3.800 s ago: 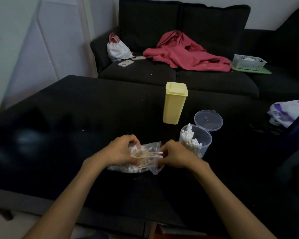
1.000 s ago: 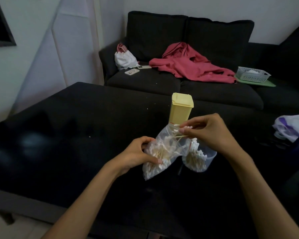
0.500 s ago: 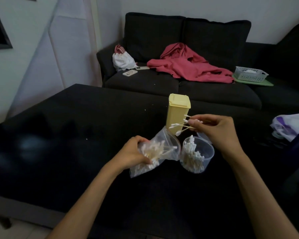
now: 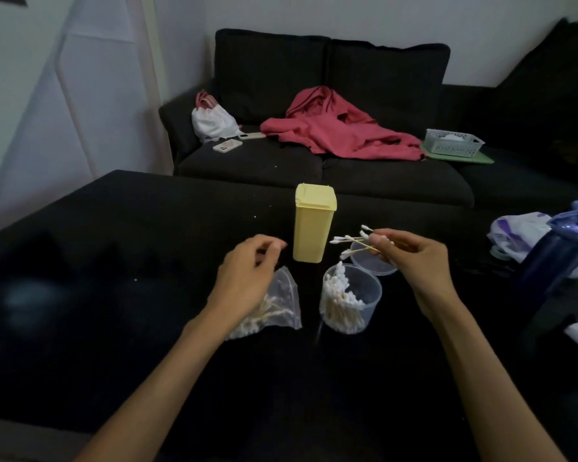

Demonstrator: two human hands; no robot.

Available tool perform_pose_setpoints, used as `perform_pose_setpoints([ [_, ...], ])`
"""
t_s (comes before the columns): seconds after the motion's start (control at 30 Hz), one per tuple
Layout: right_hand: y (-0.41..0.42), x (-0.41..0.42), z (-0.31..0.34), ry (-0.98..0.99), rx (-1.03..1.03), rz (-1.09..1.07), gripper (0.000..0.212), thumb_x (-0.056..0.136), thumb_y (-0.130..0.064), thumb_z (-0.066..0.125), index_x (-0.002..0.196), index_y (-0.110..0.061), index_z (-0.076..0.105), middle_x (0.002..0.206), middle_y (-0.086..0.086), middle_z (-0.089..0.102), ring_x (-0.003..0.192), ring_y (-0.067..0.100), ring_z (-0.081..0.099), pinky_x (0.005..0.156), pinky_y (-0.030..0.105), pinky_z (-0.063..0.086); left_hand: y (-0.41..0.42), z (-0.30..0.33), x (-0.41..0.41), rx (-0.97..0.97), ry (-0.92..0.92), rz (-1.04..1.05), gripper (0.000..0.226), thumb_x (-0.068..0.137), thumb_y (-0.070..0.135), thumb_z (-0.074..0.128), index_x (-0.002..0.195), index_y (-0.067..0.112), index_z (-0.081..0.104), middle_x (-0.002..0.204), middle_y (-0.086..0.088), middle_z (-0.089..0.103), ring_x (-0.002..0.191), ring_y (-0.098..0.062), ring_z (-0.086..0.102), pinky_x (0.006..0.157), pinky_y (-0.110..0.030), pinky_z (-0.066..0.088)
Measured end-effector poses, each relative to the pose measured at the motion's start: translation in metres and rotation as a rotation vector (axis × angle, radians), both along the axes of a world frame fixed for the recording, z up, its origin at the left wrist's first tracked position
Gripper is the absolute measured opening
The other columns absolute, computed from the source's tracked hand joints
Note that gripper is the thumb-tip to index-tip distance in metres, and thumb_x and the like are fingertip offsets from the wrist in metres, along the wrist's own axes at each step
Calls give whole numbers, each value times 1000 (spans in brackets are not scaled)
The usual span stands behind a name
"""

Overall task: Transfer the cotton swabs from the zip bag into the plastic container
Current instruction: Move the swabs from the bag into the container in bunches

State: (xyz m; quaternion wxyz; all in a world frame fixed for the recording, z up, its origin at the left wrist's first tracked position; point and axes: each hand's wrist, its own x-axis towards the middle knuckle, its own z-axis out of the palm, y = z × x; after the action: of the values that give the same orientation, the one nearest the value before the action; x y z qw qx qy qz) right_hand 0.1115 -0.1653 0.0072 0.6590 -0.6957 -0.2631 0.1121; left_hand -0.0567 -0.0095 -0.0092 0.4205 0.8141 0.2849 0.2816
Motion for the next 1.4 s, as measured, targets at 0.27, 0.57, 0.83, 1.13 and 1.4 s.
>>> perform_pose_setpoints([
  [0.27,-5,9,-3,138,119,88,12,78,-16,73,90,-18,72,84,0,75,77,8,71,66,15,53,-35,37,79,-691,270,-294,84,90,71,5,108,9,59,89,-12,74,57,-11,67,38,-13,37],
  [0.57,-9,20,-5,-34,-67,224,19,77,-8,73,95,-2,73,85,9,73,73,12,71,62,14,53,-26,25,98,-707,234,-334,54,97,58,24,93,14,55,57,5,42,39,-2,30,35,-12,23],
  [0.83,-9,20,-8,3,-57,277,15,78,-6,72,92,-6,72,83,-1,74,73,6,71,62,11,51,-30,7,102,-474,177,-283,32,95,45,48,101,19,66,99,-16,62,85,-22,51,70,-30,37],
  [1.13,-5,23,-12,96,-38,282,10,76,-11,72,86,-13,73,84,1,75,77,10,72,63,15,53,-32,1,102,-391,43,-284,33,97,39,47,104,13,67,97,-7,67,99,-19,62,85,-31,47],
  [1.4,4,23,-18,291,-44,258,16,80,-9,70,96,-7,71,90,4,73,77,9,71,61,15,53,-32,-3,102,-404,75,-243,31,97,35,48,104,9,63,104,-14,64,104,-26,60,92,-39,47],
])
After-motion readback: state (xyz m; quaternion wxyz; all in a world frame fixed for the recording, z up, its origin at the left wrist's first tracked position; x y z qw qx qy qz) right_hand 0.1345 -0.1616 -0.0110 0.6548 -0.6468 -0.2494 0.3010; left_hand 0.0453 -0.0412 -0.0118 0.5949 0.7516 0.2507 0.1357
